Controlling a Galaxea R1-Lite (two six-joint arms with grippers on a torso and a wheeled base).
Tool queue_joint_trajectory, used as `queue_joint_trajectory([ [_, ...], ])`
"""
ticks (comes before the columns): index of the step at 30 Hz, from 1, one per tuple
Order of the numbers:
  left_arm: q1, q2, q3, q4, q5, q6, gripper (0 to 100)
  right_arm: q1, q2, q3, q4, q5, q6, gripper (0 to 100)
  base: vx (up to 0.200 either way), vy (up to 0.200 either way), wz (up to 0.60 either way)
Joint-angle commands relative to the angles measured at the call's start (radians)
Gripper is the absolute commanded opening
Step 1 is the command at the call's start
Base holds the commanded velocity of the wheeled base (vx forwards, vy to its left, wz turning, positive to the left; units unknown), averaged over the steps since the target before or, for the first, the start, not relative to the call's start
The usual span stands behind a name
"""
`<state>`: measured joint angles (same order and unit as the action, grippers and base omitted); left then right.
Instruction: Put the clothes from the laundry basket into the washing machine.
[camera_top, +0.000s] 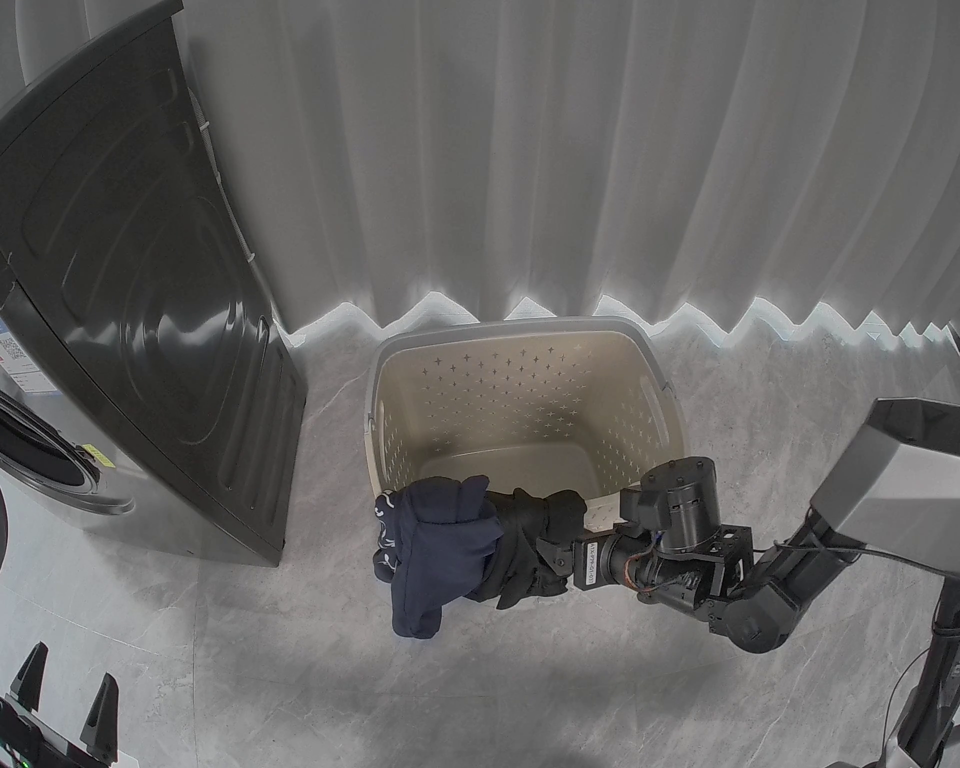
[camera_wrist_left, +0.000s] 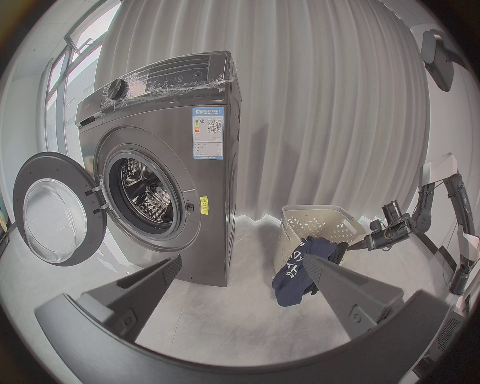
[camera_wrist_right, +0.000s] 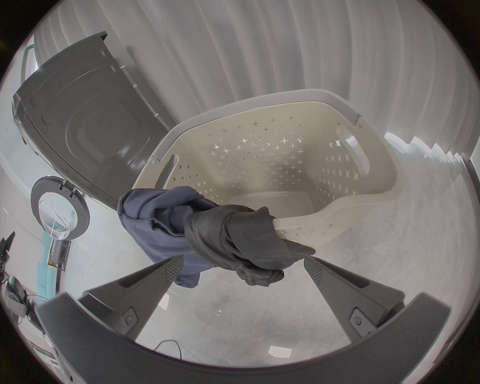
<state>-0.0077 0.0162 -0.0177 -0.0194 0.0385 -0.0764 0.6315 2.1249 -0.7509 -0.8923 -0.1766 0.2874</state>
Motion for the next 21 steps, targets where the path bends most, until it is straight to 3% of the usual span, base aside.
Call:
queue_joint_trajectory([
  [1, 0.0, -0.016, 0.015, -0.001, 0.001, 0.0, 100, -0.001, 0.109, -0.05, -0.028, 0.0, -0.011, 100, 0.0, 0.0, 0.0],
  [21, 0.0, -0.016, 0.015, -0.001, 0.003, -0.002, 100, -0.003, 0.271, -0.18, -0.162, 0.009, -0.037, 100, 0.0, 0.0, 0.0],
])
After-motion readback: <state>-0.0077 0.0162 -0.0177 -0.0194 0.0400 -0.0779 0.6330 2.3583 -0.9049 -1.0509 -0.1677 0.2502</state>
